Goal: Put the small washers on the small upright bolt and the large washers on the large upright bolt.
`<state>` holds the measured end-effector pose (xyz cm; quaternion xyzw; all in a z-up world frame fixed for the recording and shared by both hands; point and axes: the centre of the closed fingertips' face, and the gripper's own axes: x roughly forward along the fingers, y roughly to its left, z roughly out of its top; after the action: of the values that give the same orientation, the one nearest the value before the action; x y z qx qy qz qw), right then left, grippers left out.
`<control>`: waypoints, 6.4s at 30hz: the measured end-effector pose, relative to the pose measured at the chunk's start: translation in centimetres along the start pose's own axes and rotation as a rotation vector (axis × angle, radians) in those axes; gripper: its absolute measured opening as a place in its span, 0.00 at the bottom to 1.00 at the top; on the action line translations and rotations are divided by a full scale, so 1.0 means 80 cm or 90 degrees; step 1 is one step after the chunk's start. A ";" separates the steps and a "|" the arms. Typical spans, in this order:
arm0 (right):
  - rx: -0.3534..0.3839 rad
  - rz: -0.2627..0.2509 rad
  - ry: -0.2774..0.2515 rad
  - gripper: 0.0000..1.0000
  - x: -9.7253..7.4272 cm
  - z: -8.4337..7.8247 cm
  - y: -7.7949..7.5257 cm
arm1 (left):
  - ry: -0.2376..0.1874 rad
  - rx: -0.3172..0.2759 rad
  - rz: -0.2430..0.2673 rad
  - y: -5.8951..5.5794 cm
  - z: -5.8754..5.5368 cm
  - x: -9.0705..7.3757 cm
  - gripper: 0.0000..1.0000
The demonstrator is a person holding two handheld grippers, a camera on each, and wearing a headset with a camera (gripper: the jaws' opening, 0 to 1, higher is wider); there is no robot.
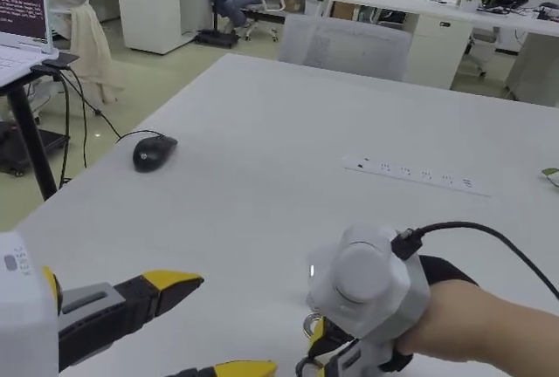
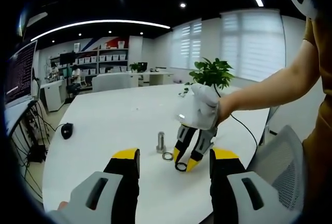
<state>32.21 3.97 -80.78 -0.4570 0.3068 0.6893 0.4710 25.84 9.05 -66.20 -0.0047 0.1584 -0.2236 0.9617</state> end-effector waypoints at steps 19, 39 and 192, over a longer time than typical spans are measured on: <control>-0.003 -0.106 -0.008 0.21 -0.088 0.011 -0.092 | -0.003 0.001 -0.003 -0.009 0.004 0.001 0.53; -0.032 -0.066 0.038 0.22 -0.049 0.011 -0.118 | 0.003 -0.014 0.023 0.004 -0.003 -0.002 0.53; 0.004 -0.040 -0.012 0.22 -0.011 -0.003 -0.047 | 0.007 -0.008 0.030 -0.004 -0.004 -0.008 0.53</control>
<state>35.88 4.82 -80.05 -0.4583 0.2897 0.6775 0.4970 25.08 9.08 -66.25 -0.0058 0.1651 -0.1997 0.9658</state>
